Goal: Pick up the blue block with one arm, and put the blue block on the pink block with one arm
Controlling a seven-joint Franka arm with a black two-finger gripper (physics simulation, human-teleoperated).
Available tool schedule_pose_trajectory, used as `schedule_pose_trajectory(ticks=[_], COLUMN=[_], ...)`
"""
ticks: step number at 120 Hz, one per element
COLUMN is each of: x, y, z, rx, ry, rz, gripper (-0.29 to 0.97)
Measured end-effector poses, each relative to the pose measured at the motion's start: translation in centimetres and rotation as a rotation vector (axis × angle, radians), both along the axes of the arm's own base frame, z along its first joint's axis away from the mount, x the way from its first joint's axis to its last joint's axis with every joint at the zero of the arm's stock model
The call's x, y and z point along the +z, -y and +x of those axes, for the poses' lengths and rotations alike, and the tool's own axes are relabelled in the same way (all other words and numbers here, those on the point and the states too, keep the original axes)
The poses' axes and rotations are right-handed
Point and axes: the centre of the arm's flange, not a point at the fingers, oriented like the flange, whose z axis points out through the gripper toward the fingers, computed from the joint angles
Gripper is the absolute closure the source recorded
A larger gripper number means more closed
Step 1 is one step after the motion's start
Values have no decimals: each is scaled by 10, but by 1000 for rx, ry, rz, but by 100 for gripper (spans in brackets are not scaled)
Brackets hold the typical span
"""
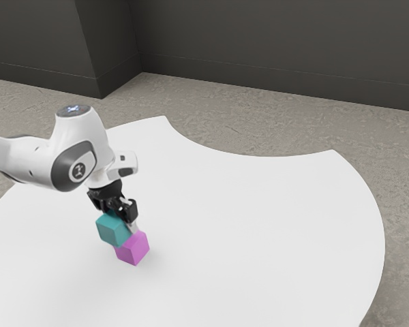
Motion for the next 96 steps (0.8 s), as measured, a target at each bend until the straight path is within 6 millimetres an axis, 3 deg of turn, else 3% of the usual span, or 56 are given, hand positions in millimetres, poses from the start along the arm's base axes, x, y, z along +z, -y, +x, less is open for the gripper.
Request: schedule_pose_trajectory(ticks=[96], x=[8], y=[4], z=[24], rx=[2], ry=[2], rz=[-3], gripper=[36])
